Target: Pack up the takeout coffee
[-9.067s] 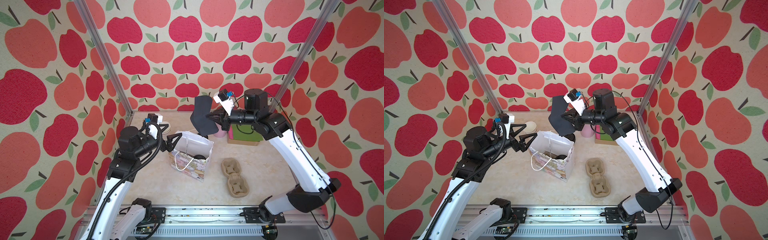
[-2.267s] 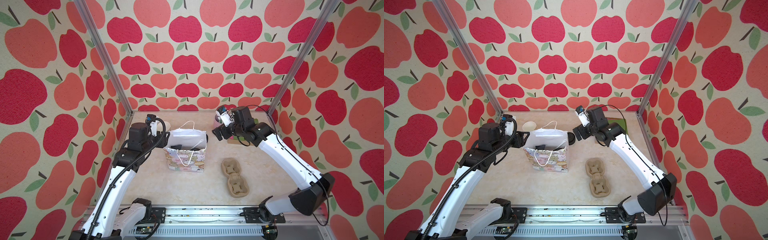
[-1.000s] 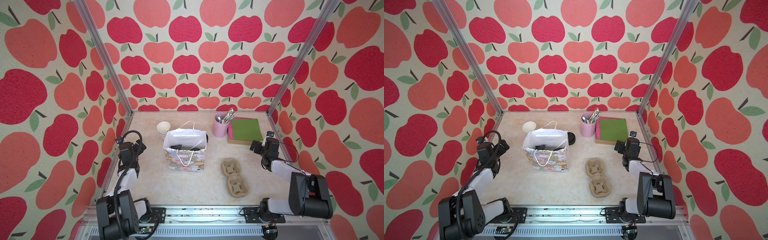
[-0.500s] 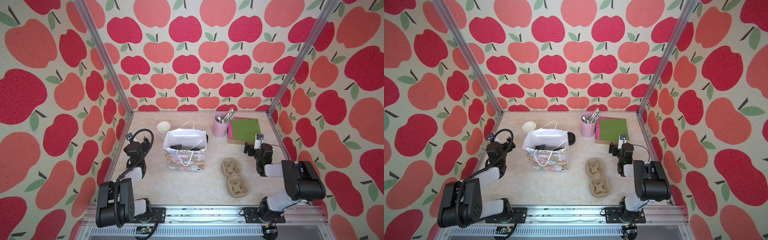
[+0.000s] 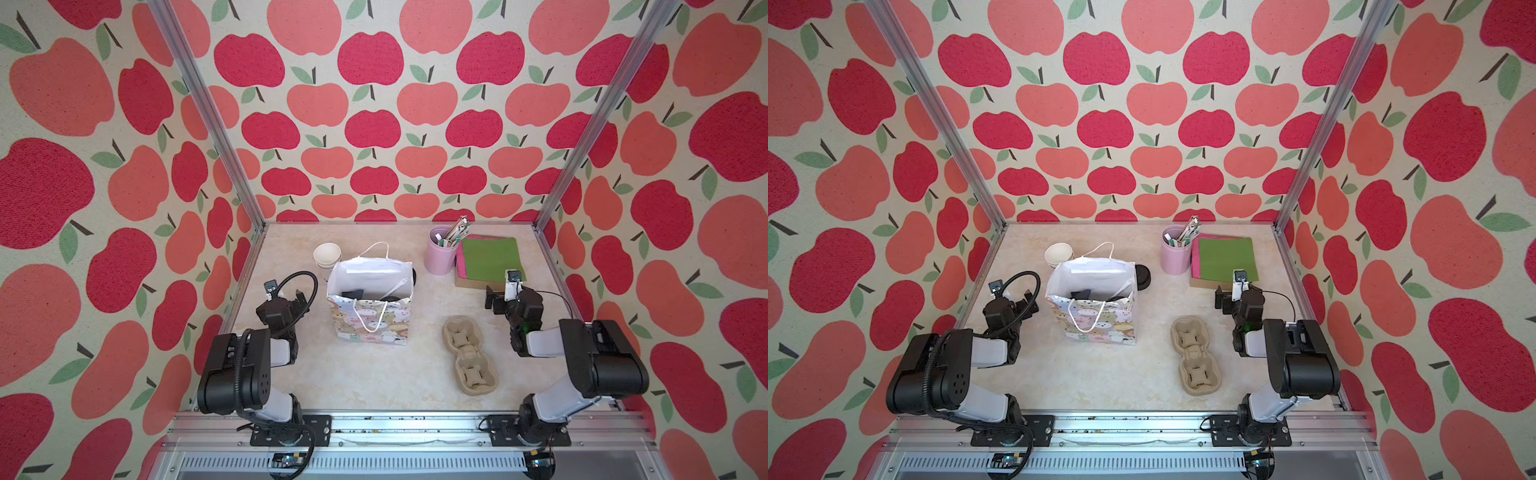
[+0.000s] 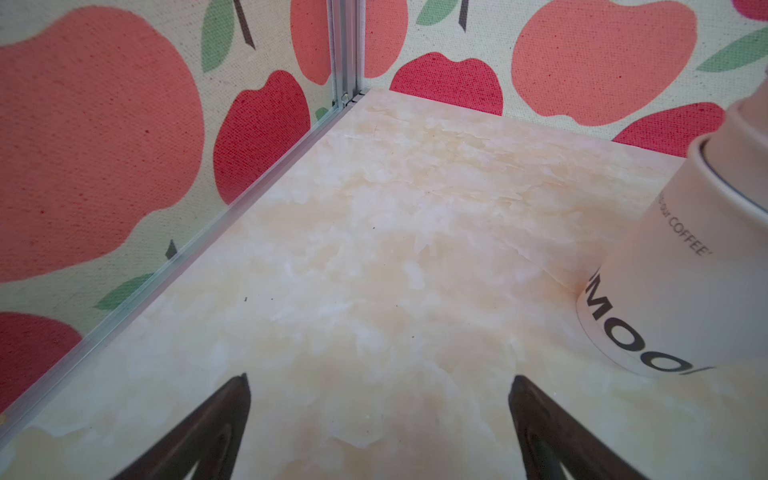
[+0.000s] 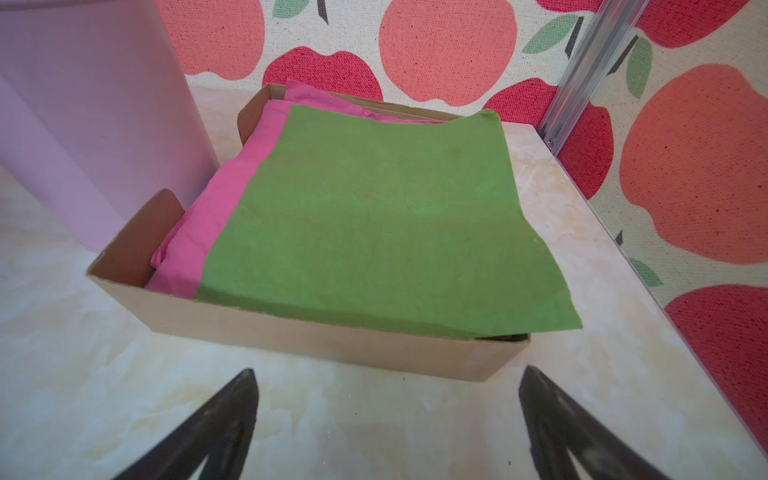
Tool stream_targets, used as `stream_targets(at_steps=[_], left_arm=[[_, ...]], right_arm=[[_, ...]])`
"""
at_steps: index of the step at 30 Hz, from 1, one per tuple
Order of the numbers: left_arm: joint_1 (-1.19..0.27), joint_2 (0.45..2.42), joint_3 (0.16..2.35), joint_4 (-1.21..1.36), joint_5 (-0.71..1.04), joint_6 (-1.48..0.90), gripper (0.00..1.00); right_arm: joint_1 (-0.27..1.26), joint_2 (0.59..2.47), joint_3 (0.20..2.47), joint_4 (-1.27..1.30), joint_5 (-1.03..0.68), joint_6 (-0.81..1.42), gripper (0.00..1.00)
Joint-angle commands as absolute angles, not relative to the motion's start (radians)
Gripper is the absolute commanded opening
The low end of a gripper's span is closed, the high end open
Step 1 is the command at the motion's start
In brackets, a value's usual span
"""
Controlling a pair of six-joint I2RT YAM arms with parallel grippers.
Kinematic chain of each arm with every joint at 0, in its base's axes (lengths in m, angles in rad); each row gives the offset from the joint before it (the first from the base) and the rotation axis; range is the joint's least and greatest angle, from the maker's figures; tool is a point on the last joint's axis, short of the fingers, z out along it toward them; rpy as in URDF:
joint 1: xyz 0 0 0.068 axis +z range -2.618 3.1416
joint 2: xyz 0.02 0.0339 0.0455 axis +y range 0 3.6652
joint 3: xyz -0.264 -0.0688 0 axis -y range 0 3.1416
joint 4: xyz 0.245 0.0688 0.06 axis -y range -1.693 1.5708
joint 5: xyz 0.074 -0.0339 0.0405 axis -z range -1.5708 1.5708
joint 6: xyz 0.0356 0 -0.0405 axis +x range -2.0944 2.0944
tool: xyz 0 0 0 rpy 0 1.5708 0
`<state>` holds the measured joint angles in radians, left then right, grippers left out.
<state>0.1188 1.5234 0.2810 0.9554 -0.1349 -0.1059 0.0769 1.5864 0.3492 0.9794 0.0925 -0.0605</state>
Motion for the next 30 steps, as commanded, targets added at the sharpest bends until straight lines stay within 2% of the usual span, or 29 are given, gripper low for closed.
stream_targets(at_steps=[1, 2, 6, 30], left_arm=[[0.109, 1.591, 0.279, 1.094, -0.077, -0.063, 0.99], [0.106, 1.632, 0.271, 1.18, -0.08, -0.045, 0.99], [0.102, 1.586, 0.347, 0.989, -0.106, -0.063, 0.99], [0.085, 1.611, 0.376, 0.97, -0.064, -0.017, 0.99]], right_arm=[[0.083, 1.589, 0.359, 1.003, 0.099, -0.078, 0.99], [0.082, 1.588, 0.36, 1.003, 0.099, -0.078, 0.99], [0.083, 1.588, 0.359, 1.006, 0.1, -0.078, 0.99], [0.078, 1.589, 0.363, 0.997, 0.098, -0.075, 0.99]])
